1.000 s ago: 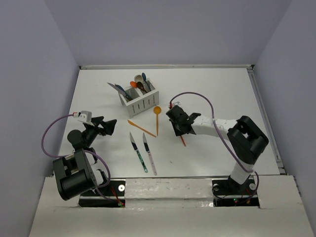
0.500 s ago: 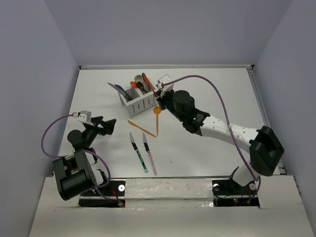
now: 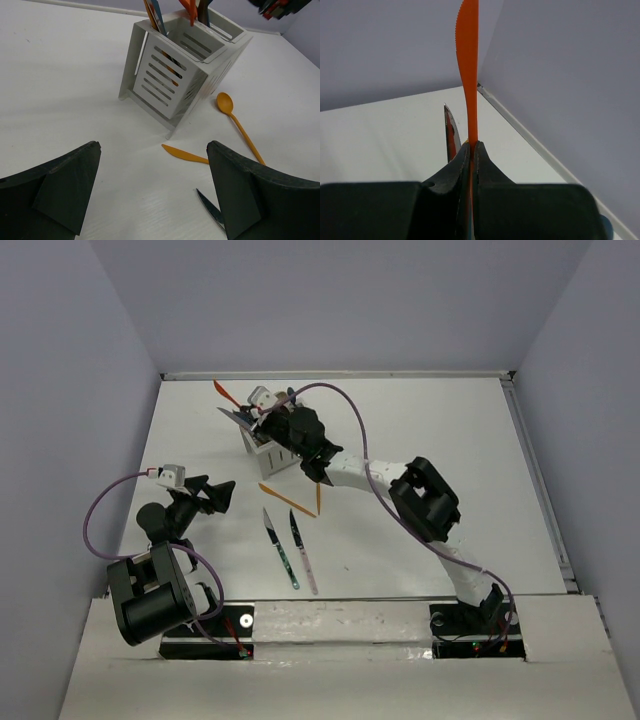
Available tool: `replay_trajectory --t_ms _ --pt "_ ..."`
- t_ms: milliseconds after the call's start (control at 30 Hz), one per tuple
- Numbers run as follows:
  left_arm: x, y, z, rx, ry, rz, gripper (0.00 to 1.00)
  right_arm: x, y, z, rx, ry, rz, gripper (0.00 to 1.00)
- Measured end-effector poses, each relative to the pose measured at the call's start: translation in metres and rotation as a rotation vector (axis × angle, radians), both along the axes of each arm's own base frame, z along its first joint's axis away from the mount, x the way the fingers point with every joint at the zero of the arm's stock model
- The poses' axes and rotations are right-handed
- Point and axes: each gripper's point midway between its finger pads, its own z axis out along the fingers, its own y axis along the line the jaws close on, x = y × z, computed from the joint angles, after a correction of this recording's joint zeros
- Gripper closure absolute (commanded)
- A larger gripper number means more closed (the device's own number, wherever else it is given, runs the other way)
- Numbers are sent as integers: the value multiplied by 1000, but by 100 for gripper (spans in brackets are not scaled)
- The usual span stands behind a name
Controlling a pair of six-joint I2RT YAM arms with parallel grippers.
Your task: Sort the eating utensils into containers
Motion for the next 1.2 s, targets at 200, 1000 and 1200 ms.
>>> replay_trajectory --t_ms 200,1000,1200 --pt "0 0 0 3 -1 0 1 3 11 -38 -38 40 27 100" --pt "0 0 0 7 -3 1 1 -12 -26 -74 -102 107 -41 45" --pt "0 0 0 9 -4 2 1 -26 -69 -49 -75 202 -145 44"
